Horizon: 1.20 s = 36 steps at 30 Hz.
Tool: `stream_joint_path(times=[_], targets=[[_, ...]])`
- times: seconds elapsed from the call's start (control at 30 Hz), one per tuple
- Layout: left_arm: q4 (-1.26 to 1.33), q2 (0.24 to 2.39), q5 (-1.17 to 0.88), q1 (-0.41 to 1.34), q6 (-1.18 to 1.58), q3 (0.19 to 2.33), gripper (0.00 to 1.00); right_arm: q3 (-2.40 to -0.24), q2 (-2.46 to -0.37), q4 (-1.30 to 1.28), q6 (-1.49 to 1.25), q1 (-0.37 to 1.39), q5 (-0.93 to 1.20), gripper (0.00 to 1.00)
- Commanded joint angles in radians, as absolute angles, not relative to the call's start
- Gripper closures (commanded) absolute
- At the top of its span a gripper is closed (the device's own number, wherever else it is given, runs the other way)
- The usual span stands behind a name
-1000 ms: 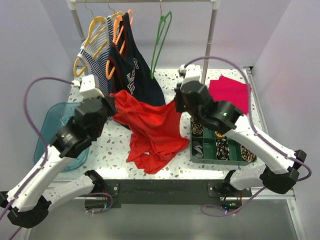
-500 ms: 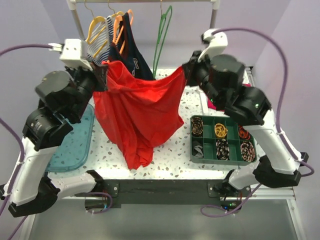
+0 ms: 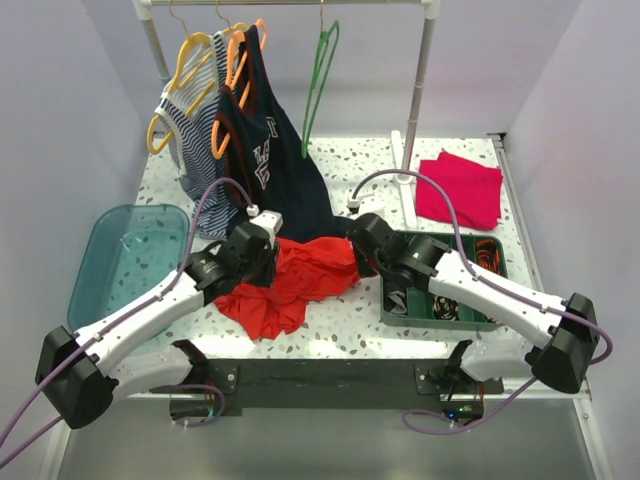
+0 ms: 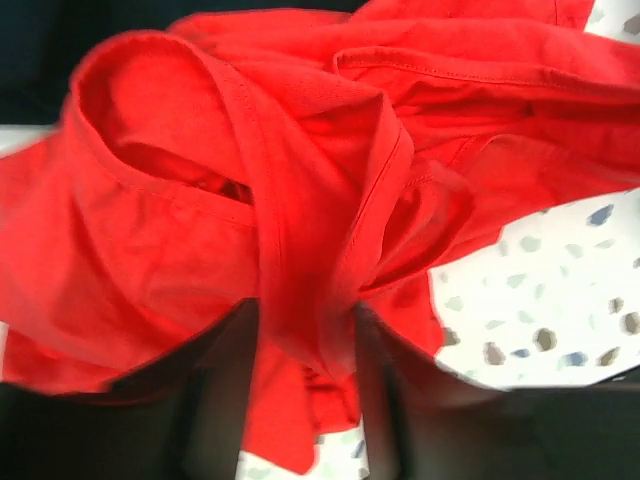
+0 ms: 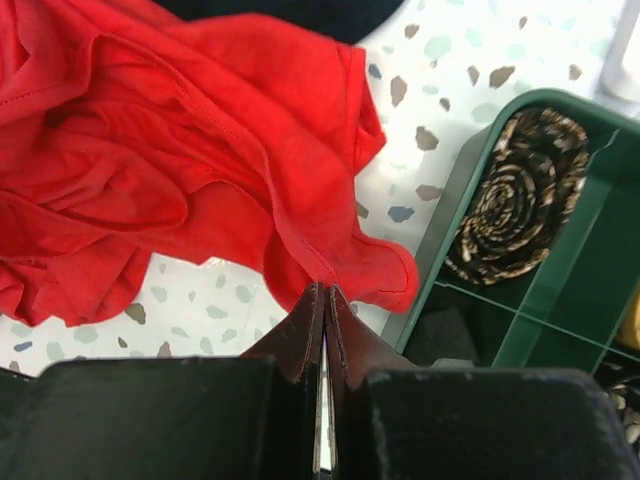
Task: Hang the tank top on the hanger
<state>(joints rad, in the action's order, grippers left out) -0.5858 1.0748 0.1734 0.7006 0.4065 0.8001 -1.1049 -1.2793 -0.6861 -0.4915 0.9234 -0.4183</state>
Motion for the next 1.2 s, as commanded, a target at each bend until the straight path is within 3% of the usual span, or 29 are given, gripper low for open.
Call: stream_joint_path(times=[0.0, 0.07, 0.13, 0.3, 0.4, 0.57, 0.9, 1.0, 1.17], targets=[[-0.385, 1.029, 0.13, 0.698, 0.502, 0.792, 0.41, -1.08, -1.226, -0.587, -0.558, 0.922, -0.39, 1.0], [-0.39, 1.003, 0.17, 0.698, 0.503, 0.792, 0.32, -1.081, -1.223, -0.597, -0.555, 0.922, -0.394, 1.0], [-0.422, 0.985, 0.219, 0.698, 0.525, 0.79, 0.27, -1.098, -1.216, -0.6, -0.549, 0.922, -0.391, 0.86], [-0.46, 0.904, 0.31, 0.696, 0.575, 0.741, 0.29, -1.184, -1.183, -0.627, -0.523, 0.922, -0.368, 0.53], [-0.471, 0.861, 0.314, 0.698, 0.586, 0.732, 0.3, -1.284, -1.183, -0.634, -0.488, 0.922, -0.402, 0.44], [-0.485, 0.841, 0.287, 0.698, 0.581, 0.762, 0.31, -1.687, -1.325, -0.664, -0.381, 0.923, -0.497, 0.43], [-0.492, 0.818, 0.204, 0.696, 0.554, 0.805, 0.31, -2.418, -1.82, -0.618, -0.196, 0.922, -0.641, 0.25], [-0.497, 0.804, 0.193, 0.698, 0.534, 0.813, 0.31, -2.537, -1.939, -0.588, -0.161, 0.917, -0.681, 0.24], [-0.514, 0.784, 0.195, 0.698, 0.509, 0.831, 0.31, -2.551, -2.016, -0.491, -0.098, 0.91, -0.81, 0.27]])
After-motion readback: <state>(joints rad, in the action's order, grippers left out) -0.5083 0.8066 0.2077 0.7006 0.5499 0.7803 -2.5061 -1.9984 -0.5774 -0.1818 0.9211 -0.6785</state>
